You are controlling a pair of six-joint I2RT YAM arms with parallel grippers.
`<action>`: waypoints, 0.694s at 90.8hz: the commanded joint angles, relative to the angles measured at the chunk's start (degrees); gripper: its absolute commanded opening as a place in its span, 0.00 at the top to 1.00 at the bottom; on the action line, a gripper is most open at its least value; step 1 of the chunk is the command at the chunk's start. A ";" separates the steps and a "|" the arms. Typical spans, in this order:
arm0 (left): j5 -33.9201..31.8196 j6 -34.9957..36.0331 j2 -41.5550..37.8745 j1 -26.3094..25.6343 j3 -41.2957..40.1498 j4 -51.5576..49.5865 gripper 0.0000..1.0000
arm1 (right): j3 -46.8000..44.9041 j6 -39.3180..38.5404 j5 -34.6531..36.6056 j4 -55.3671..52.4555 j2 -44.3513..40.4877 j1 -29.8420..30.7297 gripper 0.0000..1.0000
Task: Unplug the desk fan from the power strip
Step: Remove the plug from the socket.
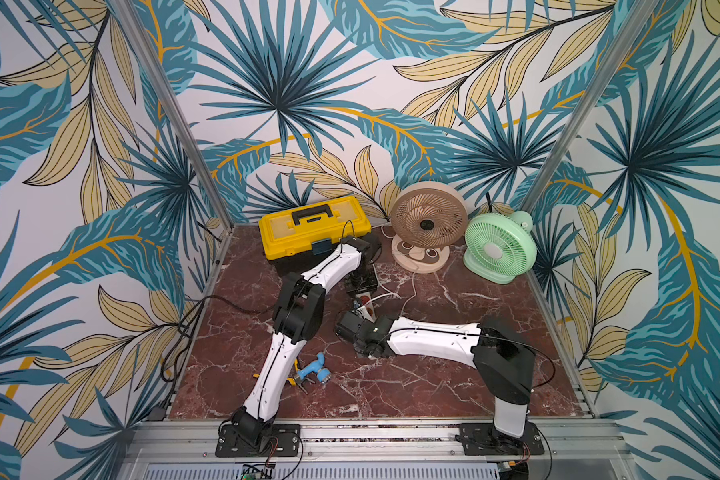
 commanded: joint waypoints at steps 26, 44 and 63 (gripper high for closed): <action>-1.33 -0.49 8.16 0.74 -1.70 -0.59 1.00 | 1.77 -0.30 7.32 -0.93 2.06 2.84 1.00; -2.13 0.24 8.36 0.79 -1.58 -0.69 1.00 | -1.38 0.56 5.64 2.31 -0.70 2.13 1.00; -2.04 0.61 8.38 0.89 -1.96 -0.24 1.00 | -6.57 1.98 0.06 6.30 -5.45 -1.21 1.00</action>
